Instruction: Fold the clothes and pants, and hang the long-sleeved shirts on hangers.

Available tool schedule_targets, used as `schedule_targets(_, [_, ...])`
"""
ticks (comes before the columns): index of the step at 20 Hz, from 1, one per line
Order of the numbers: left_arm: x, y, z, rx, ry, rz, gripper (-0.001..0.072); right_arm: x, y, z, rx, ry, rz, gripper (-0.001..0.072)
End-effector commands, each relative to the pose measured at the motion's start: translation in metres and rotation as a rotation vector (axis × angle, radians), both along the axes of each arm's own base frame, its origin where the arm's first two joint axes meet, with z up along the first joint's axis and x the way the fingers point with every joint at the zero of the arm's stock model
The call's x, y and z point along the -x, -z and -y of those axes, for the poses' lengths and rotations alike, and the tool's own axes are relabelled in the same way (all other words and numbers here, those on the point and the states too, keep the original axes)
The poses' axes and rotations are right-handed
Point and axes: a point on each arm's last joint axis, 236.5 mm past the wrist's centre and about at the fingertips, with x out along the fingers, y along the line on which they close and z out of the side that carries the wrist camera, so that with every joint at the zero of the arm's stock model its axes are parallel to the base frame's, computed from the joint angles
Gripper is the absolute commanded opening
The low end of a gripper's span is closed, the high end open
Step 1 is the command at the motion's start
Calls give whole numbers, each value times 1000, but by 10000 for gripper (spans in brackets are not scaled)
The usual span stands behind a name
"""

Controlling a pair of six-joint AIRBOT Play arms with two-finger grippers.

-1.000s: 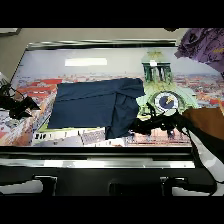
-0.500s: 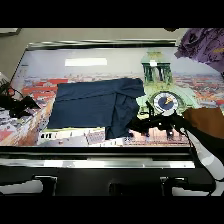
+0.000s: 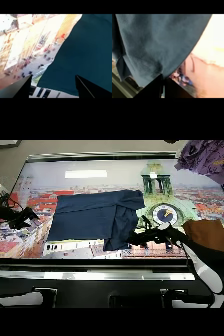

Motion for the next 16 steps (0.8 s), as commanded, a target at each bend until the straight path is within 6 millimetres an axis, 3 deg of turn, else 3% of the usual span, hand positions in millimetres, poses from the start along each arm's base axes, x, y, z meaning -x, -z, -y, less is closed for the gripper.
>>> schedule_targets(1, [5, 0, 1, 5, 8, -19, 614, -14, -12, 18, 29, 52, 41, 25])
schedule_targets(5, [36, 40, -3, 62, -42, -89, 614, -31, -41, 65, 98, 137, 115, 25])
schedule_targets(8, [38, 59, 9, 218, -89, -4, 614, -33, -59, 89, 128, 177, 141, 25])
schedule_targets(16, [51, 82, 16, 286, -69, -15, 614, -25, -63, 92, 140, 172, 116, 25])
